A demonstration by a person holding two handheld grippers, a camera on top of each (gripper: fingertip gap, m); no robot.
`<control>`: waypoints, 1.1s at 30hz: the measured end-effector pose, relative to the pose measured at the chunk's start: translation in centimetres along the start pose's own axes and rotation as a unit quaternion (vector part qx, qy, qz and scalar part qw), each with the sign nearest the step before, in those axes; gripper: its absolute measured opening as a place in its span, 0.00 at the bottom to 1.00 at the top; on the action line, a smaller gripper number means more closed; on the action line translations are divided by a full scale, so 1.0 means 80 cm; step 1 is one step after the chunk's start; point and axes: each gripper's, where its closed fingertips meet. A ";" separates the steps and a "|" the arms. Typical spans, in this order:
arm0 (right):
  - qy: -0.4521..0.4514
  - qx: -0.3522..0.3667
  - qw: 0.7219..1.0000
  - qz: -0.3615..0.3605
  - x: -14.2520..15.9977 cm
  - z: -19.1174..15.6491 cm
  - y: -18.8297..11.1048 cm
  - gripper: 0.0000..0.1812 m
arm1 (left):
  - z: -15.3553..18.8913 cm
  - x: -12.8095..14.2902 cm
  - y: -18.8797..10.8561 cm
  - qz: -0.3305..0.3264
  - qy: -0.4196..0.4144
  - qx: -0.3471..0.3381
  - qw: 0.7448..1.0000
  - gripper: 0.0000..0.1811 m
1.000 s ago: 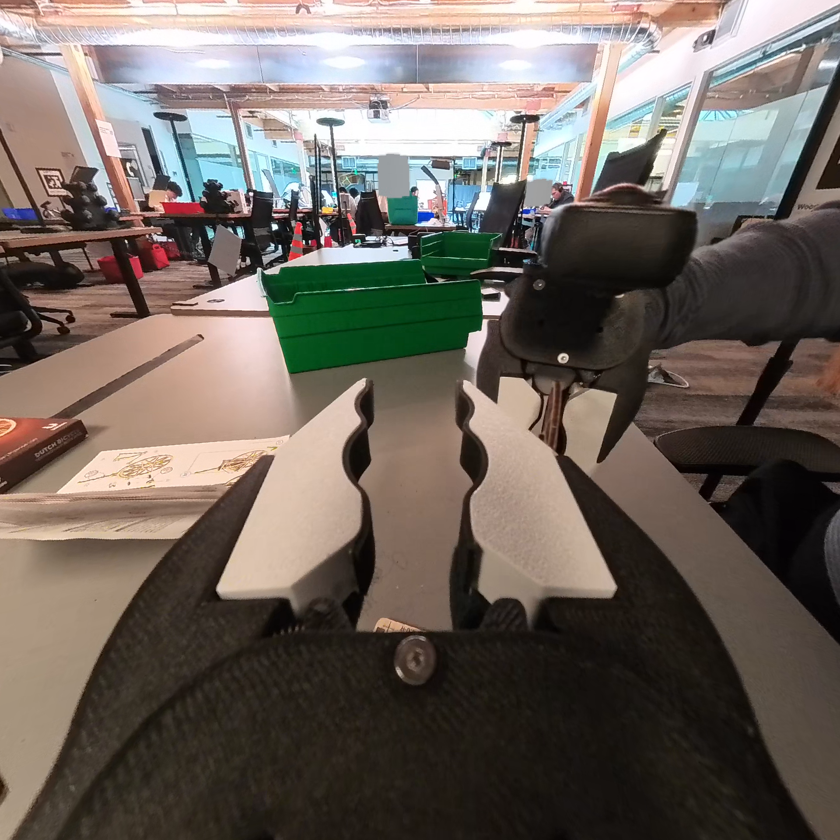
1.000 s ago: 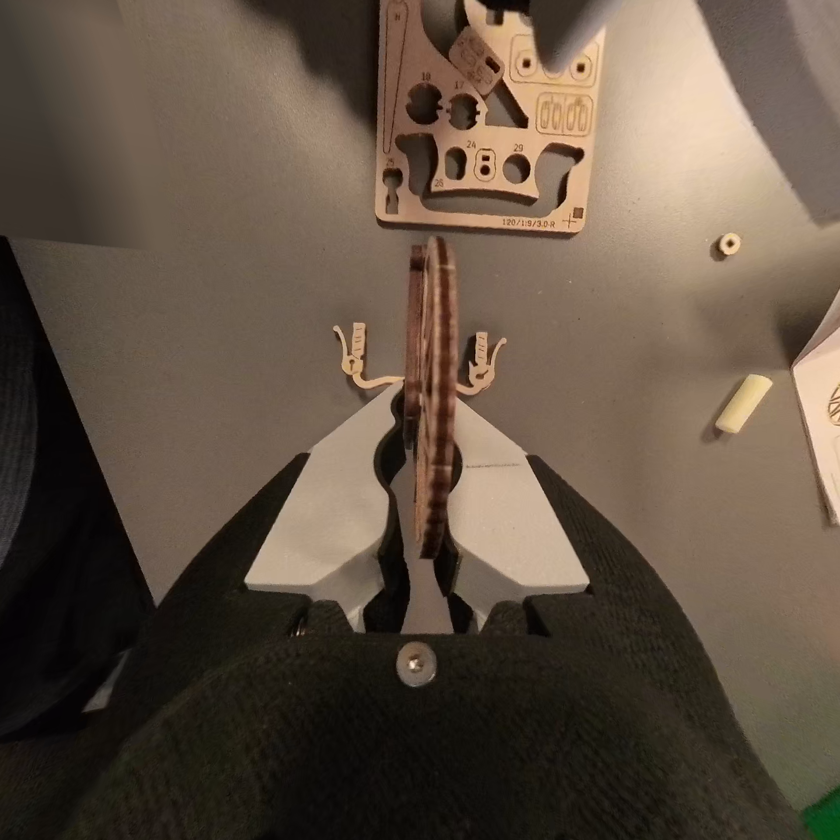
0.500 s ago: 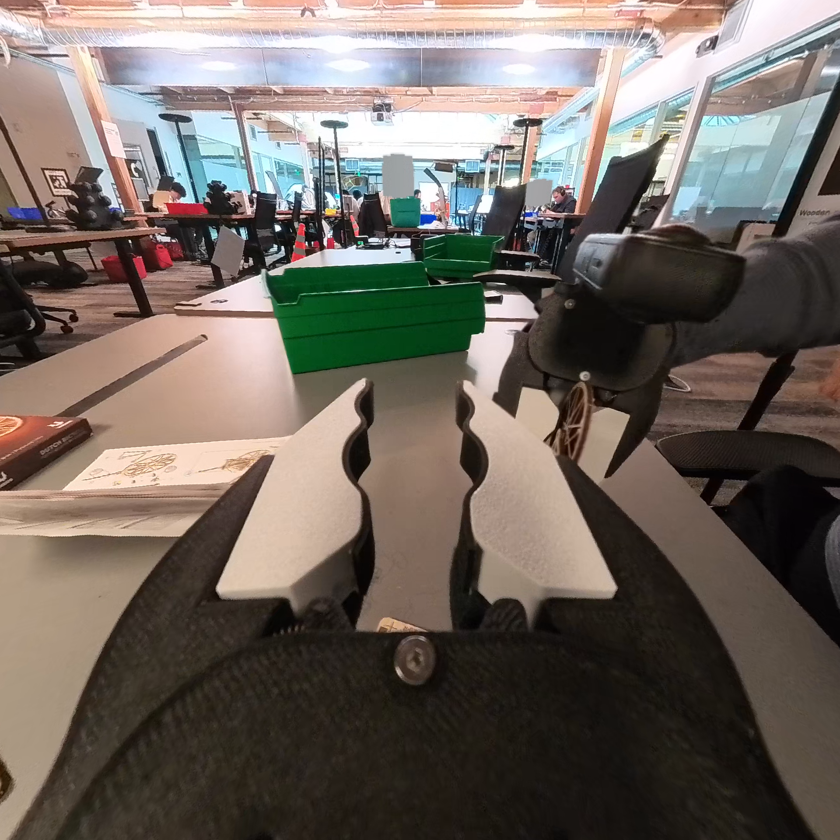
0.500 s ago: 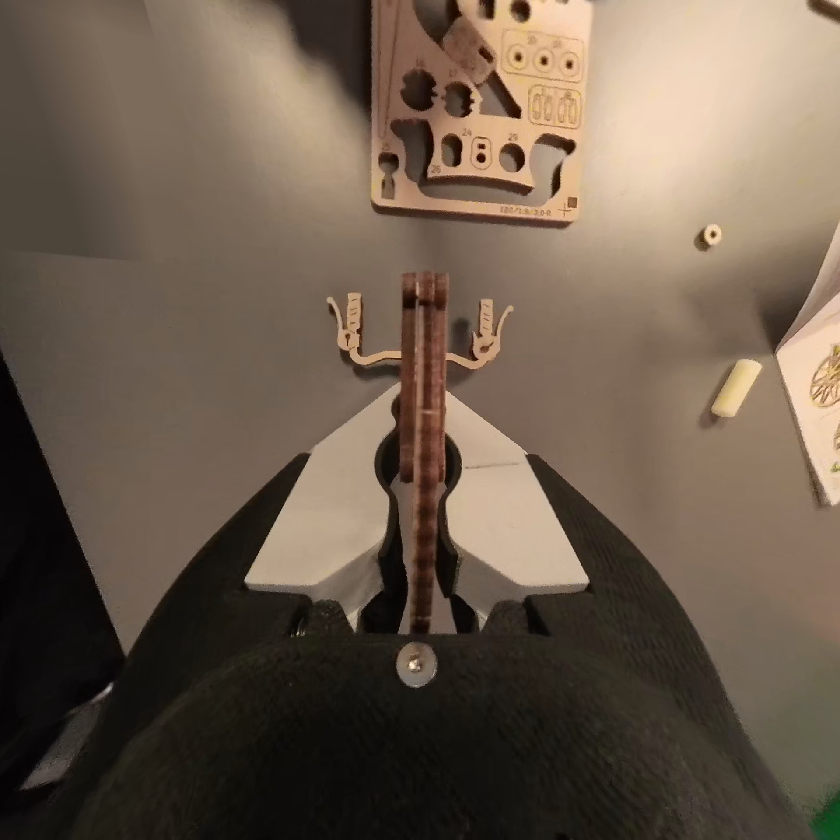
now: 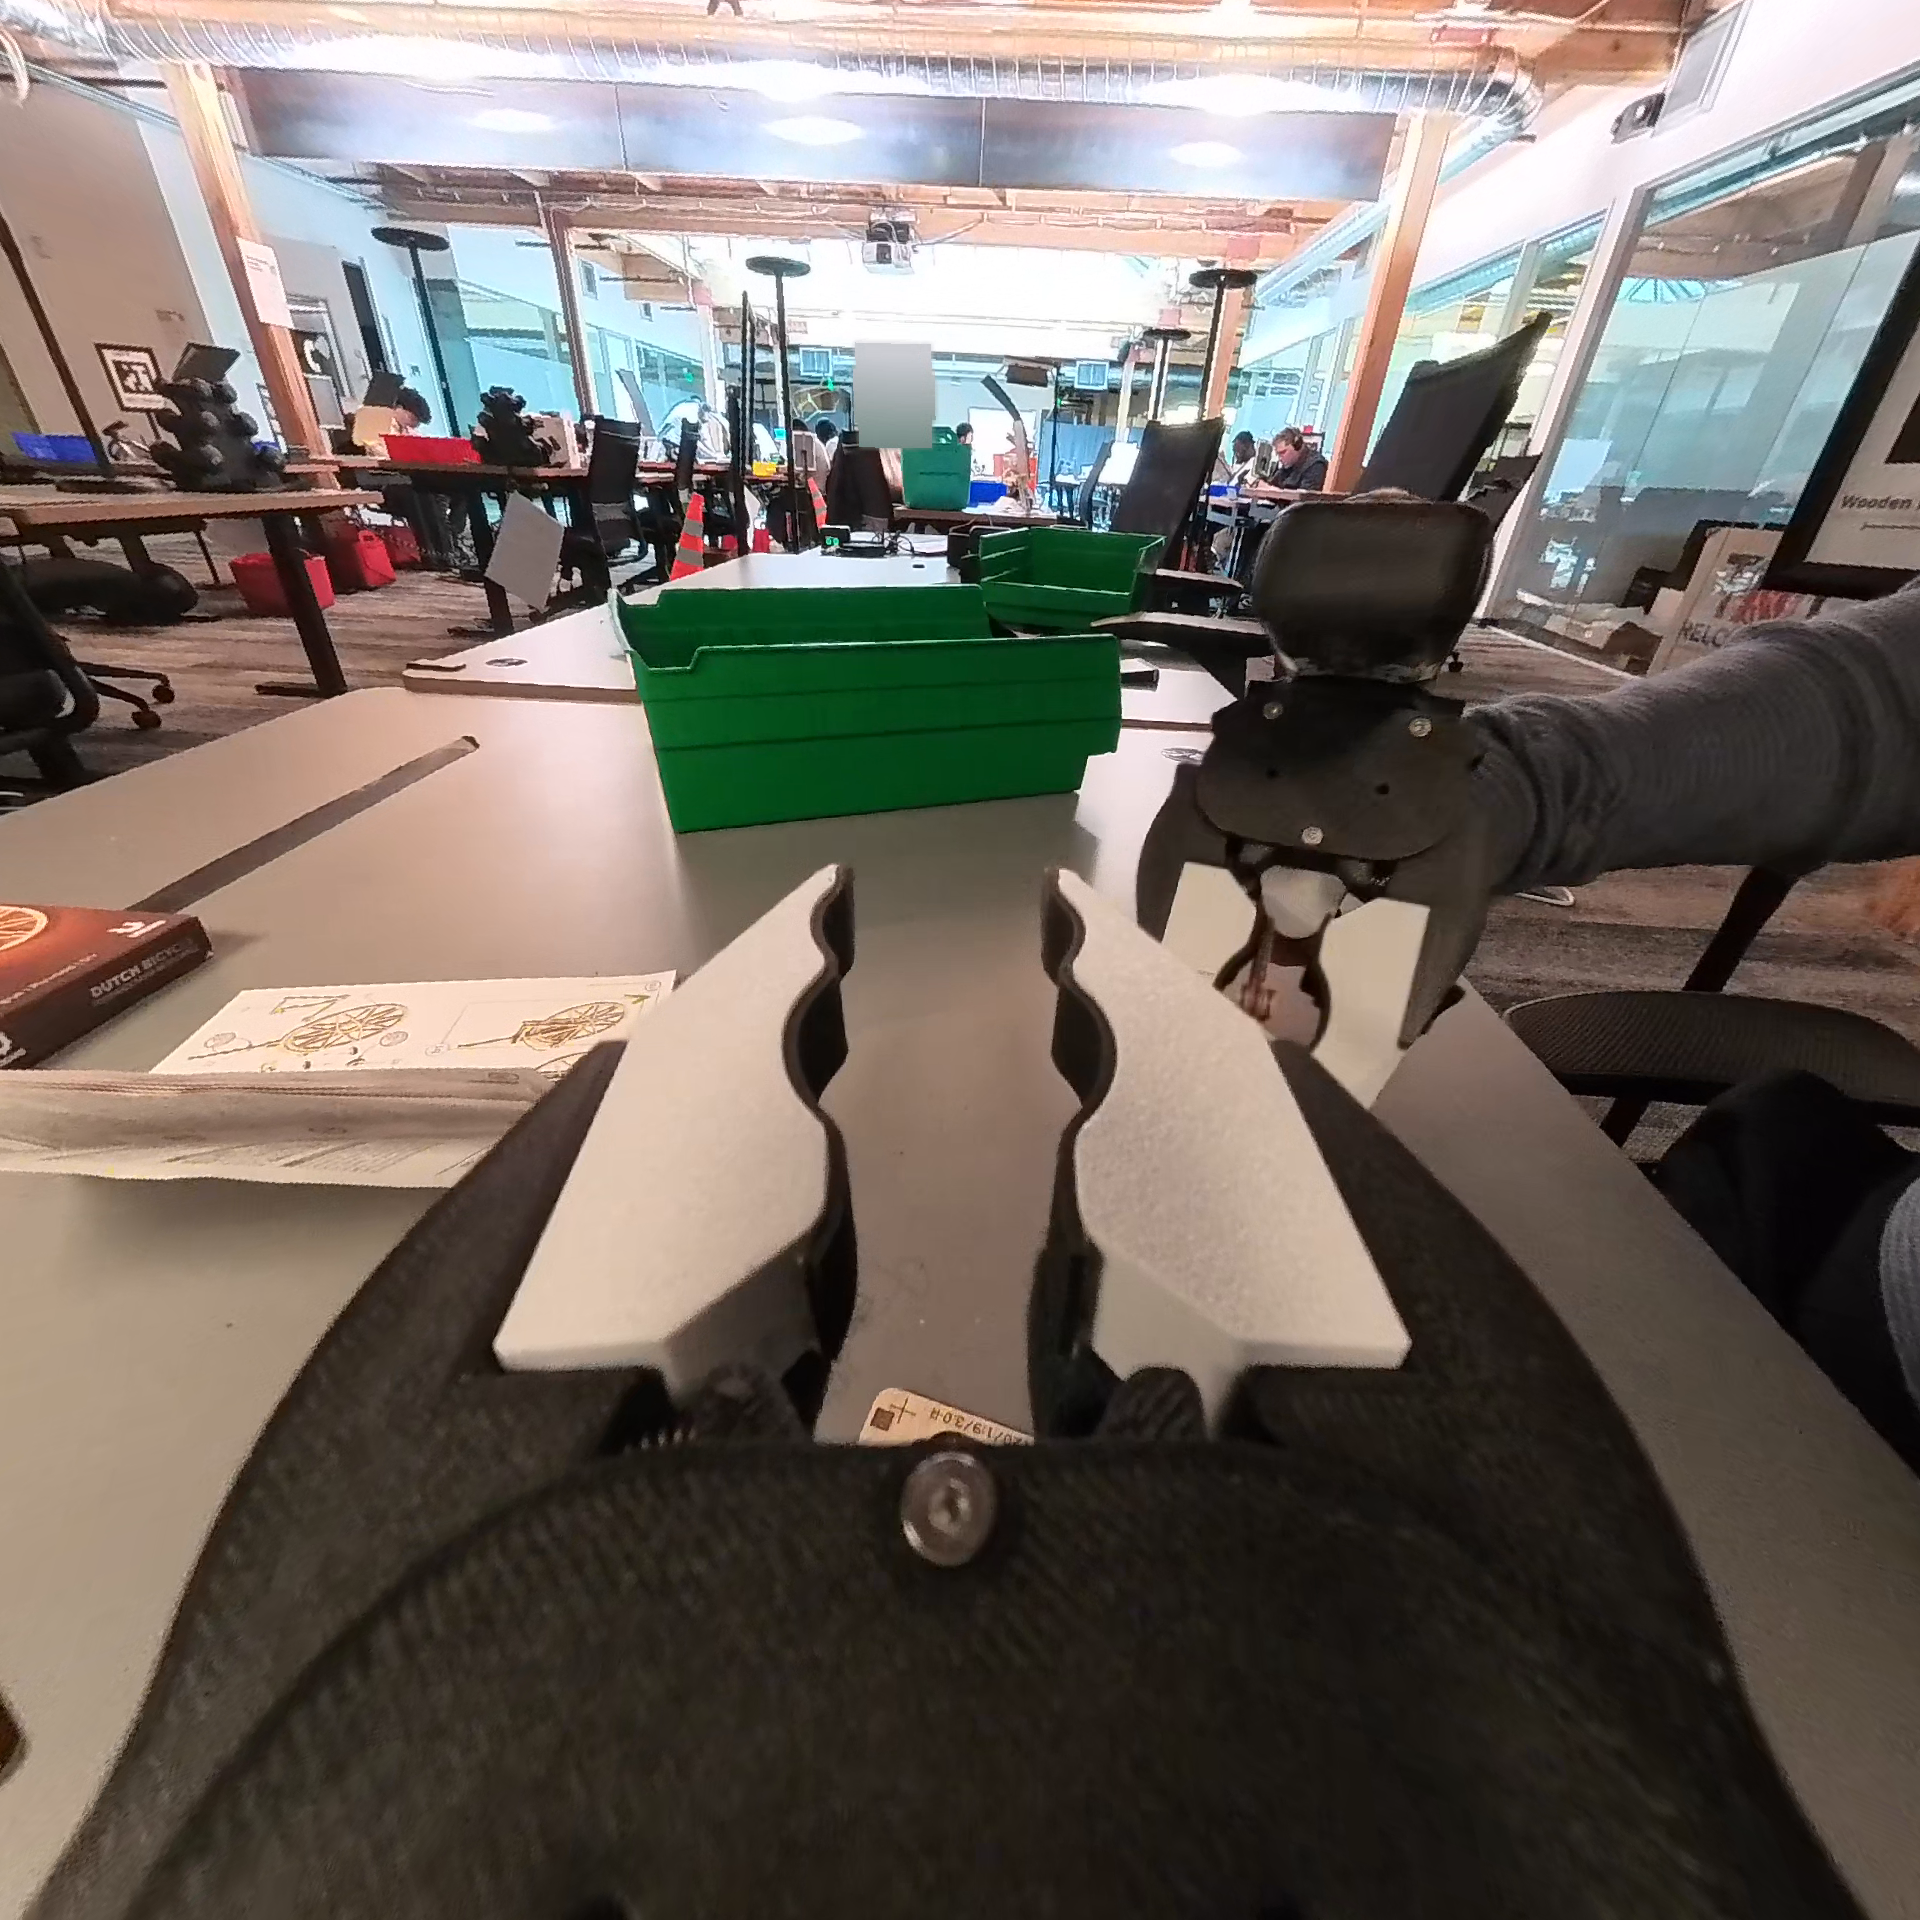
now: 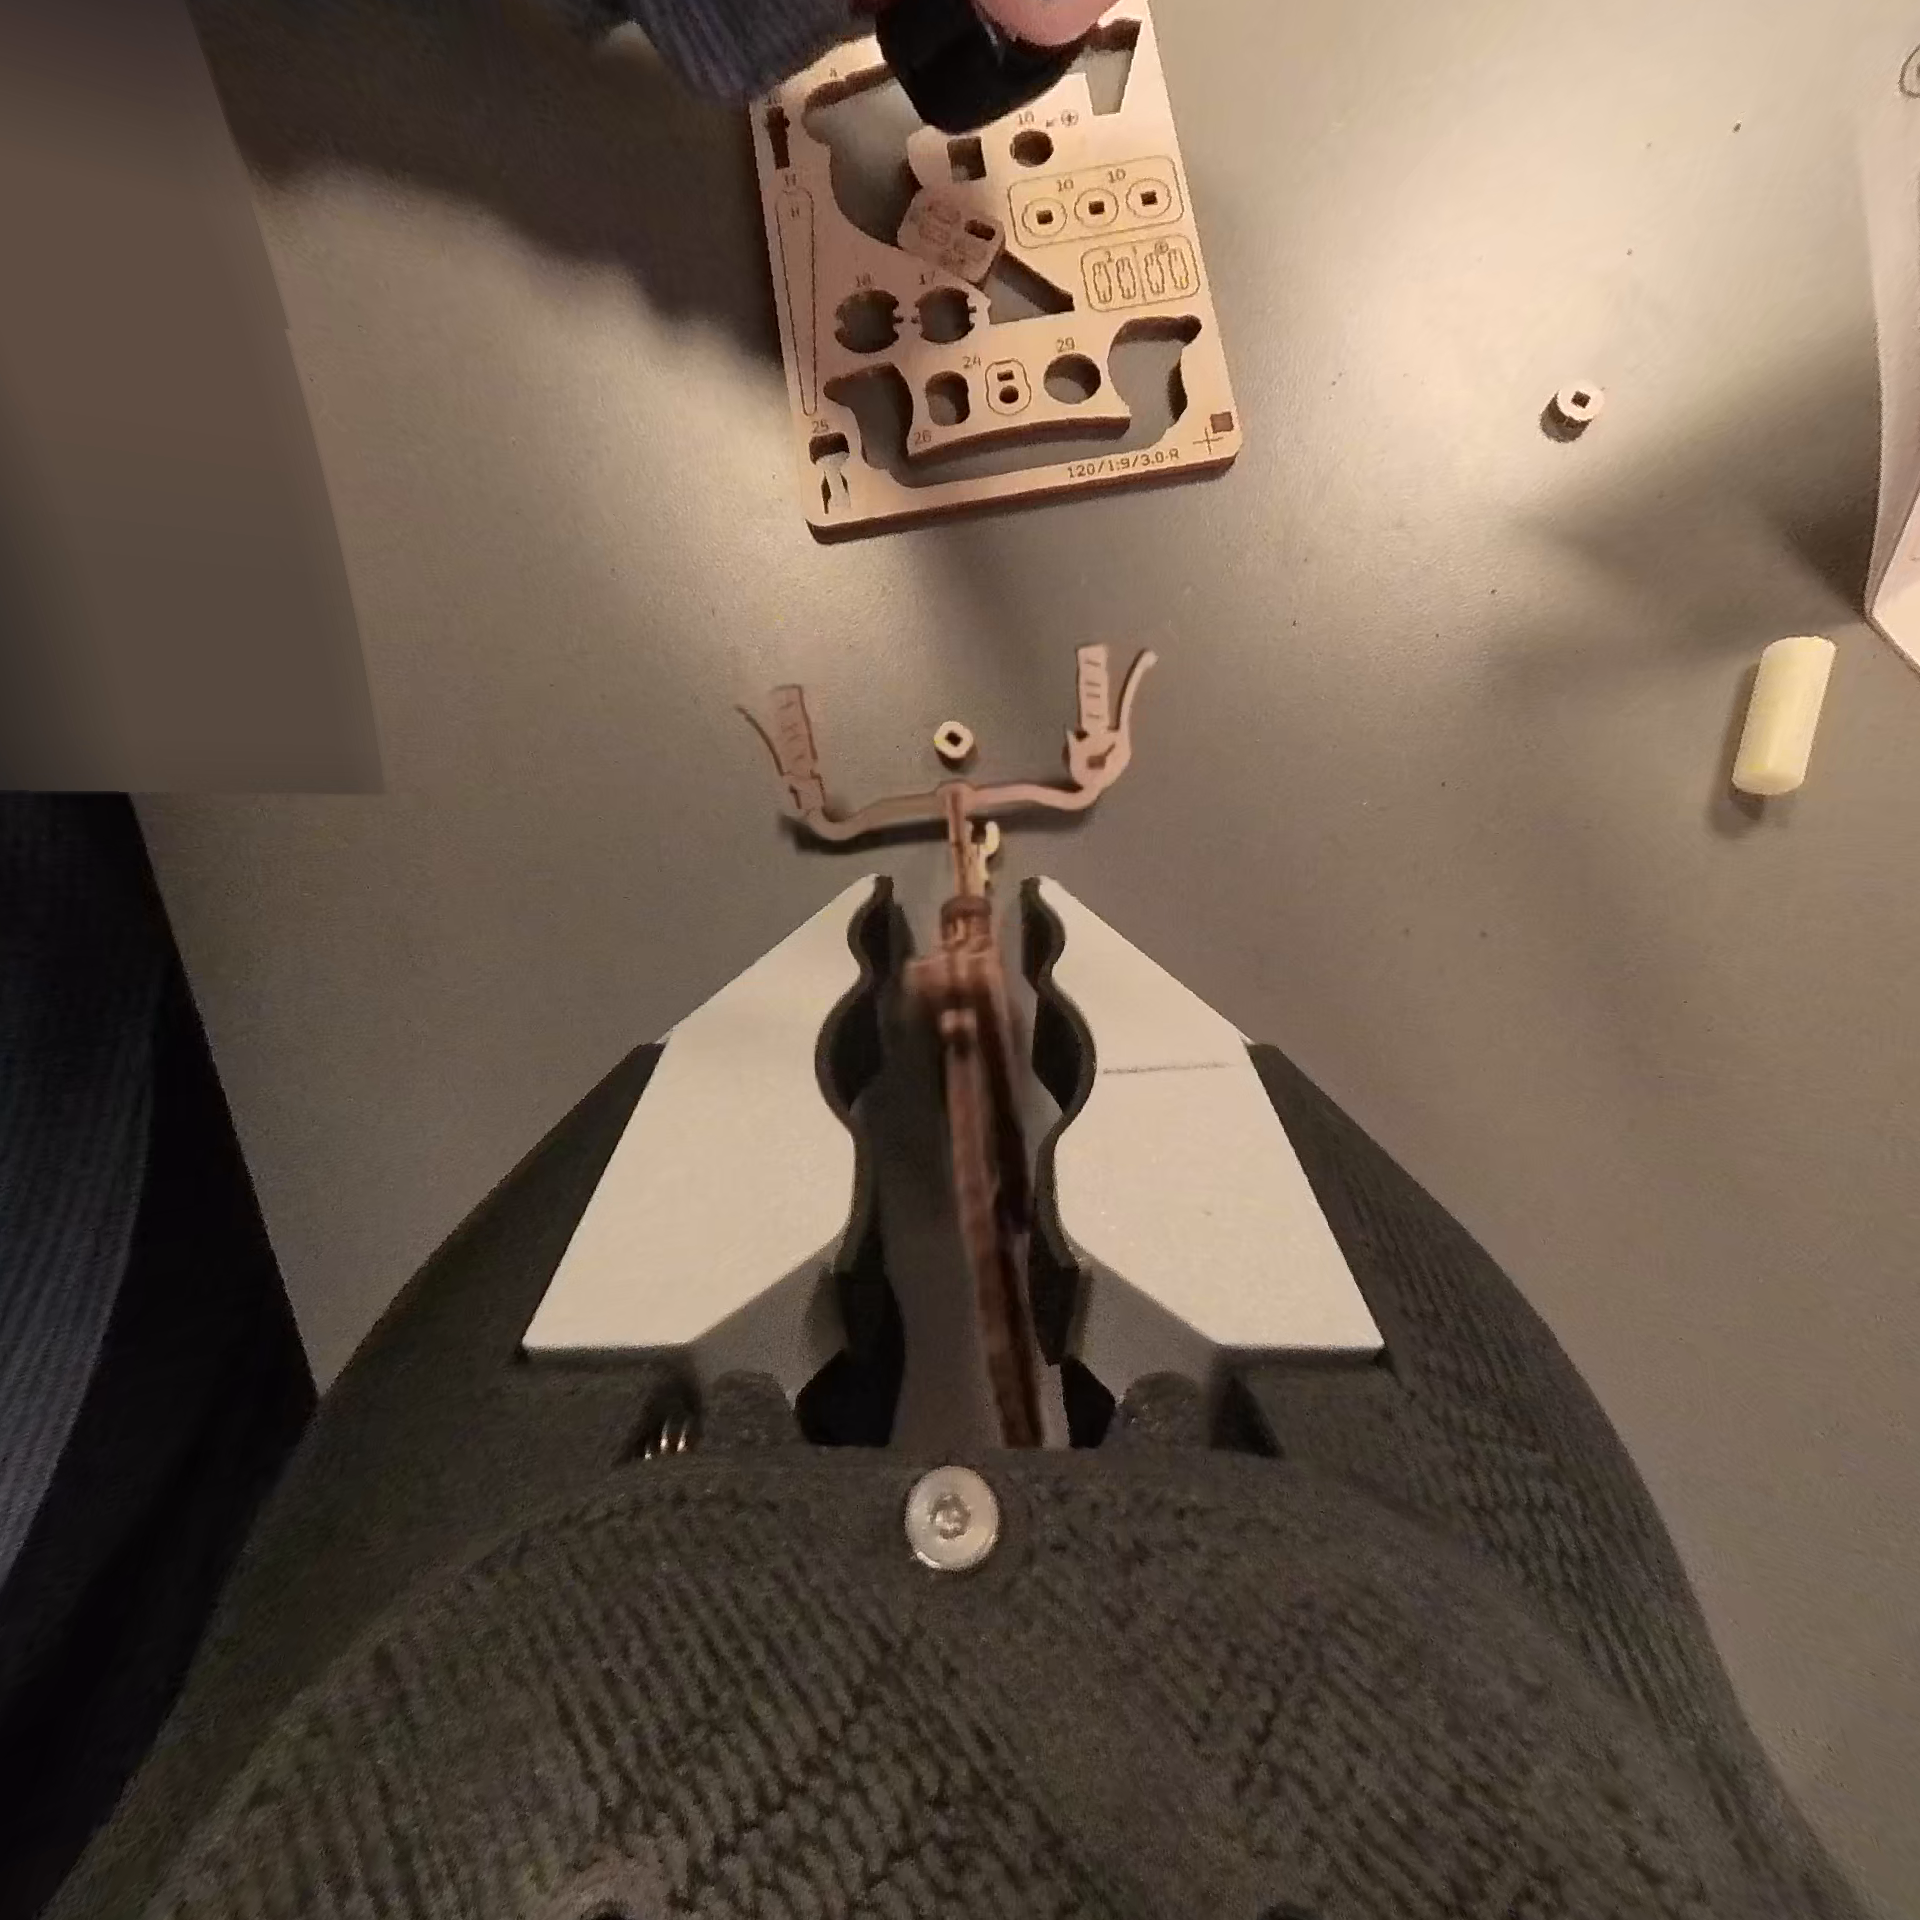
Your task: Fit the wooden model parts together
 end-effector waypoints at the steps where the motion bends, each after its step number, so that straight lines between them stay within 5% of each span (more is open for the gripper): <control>1: 0.001 0.000 1.000 0.001 0.000 0.000 -0.001 0.13 | 0.000 0.000 0.000 0.000 -0.001 0.000 1.000 0.19; 20: -0.016 0.000 1.000 0.002 -0.009 0.003 -0.009 0.10 | -0.002 0.006 0.000 -0.007 0.001 0.000 1.000 0.19; 33: -0.061 -0.019 0.984 -0.169 -0.002 0.001 -0.007 0.03 | -0.002 0.013 0.000 -0.013 0.009 -0.002 1.000 0.19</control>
Point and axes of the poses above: each gripper's, where its closed fingertips meet, y out along the fingers, x out of its underside, z = x × y across the jaws, and after that the axes turned 5 degrees about z, right-handed
